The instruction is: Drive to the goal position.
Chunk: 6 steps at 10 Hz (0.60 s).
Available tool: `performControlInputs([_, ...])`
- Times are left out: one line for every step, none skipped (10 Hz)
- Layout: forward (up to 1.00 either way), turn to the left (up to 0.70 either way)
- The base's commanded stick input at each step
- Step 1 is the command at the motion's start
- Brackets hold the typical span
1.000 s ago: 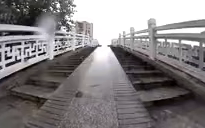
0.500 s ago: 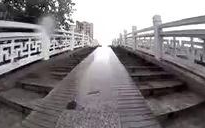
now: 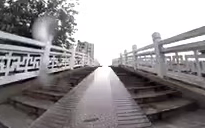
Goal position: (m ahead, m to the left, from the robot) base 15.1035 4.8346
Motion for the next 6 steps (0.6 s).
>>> performControlInputs([0.60,0.00])
performControlInputs([0.60,0.00])
performControlInputs([0.60,0.00])
performControlInputs([0.60,0.00])
performControlInputs([0.60,0.00])
performControlInputs([0.60,0.00])
